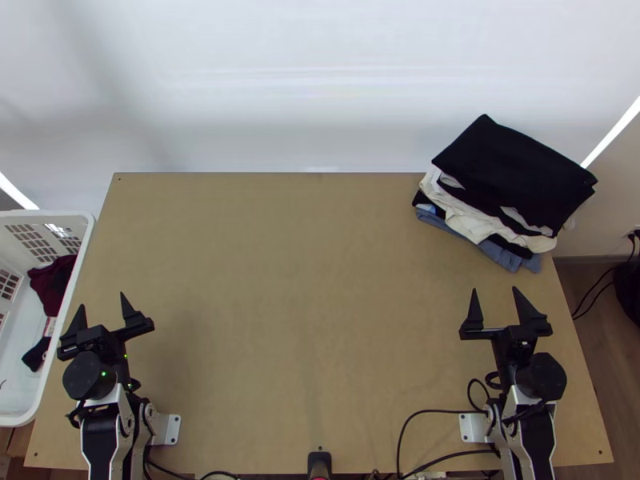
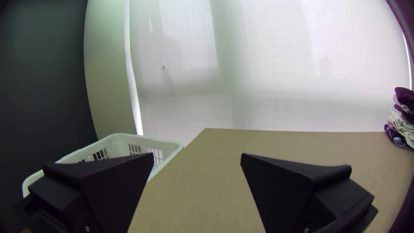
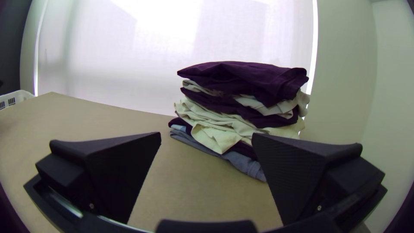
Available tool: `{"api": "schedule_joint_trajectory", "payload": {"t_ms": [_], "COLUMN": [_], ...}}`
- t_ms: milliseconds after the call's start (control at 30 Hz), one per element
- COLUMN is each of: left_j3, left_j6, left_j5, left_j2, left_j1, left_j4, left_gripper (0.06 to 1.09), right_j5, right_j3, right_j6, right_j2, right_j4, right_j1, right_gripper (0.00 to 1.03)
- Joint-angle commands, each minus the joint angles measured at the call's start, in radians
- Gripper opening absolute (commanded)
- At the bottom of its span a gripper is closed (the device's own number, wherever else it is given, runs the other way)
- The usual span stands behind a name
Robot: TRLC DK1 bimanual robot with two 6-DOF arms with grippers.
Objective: Fold the t-shirt
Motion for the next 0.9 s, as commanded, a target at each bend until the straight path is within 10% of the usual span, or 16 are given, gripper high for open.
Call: {"api": "schedule_joint_trajectory", "payload": {"t_ms": [0,867], "left_j3": [-0.035,-0.039], "left_j6": [-0.007,-0.156], "left_j5": [0.0,0.008], "left_j2": [-0.006,-0.007], "left_j1": [0.004,-0.003], "left_j4": [-0.03,0.013], "left_gripper": [1.04,1.04], "right_j5": [0.005,0.005], "right_j3": [-0.006,-0.006], "right_j6": [-0.014,-0.014], "right_j2": [-0.005,-0.005], "right_j4": [-0.017,-0.017], "right_j1": [-0.005,-0.005], "right_gripper": [0.99,0.99]}}
